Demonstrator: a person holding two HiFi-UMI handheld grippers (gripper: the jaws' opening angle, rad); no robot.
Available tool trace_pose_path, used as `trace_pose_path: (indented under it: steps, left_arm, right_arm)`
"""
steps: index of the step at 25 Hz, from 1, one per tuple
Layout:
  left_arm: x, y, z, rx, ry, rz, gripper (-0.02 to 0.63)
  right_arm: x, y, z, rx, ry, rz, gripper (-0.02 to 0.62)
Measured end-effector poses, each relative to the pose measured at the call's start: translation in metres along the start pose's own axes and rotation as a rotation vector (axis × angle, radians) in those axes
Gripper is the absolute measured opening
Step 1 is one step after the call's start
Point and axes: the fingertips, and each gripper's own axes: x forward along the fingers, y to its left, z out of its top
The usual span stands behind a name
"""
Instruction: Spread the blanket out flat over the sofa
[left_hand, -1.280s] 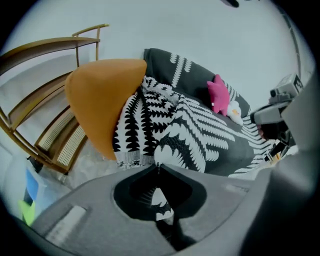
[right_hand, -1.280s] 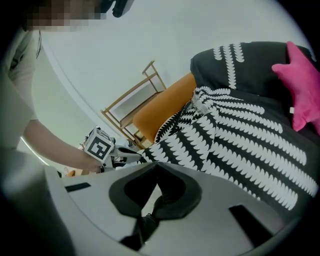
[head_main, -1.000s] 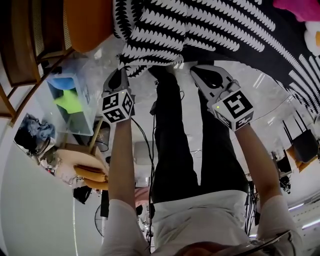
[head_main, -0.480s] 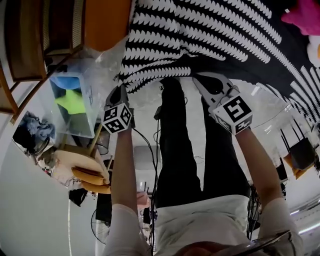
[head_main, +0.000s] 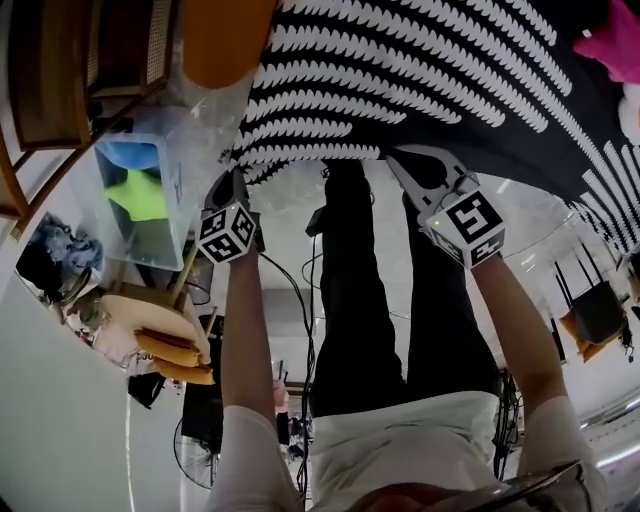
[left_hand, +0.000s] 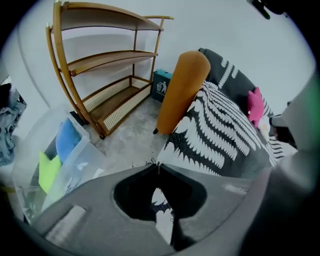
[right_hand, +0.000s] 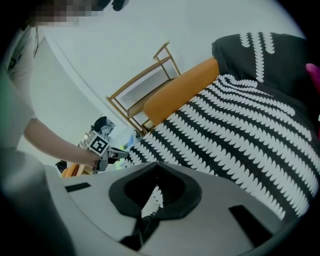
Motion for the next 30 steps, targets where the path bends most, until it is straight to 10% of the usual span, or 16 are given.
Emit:
trace_pose_path:
  steps: [11, 17, 30]
  left_arm:
    - [-0.003, 0.022, 0.012, -0.104, -0.010, 0.104, 0.052]
    - [-0.026, 0.014, 0.057, -0.034, -0.074, 0.098, 0.052]
    - [-0.207, -0.061, 0.153, 0.012, -0.210, 0.006, 0.052]
  right_arm:
    - [-0.007, 0.008, 0.011, -0.015, 0.015, -0.010, 0.005]
    - [-0.027, 0.008, 0.042, -0.046, -0.018, -0.042, 0.005]
    - [-0.175, 0.069, 0.128, -0.007, -0.077, -0.171, 0.005]
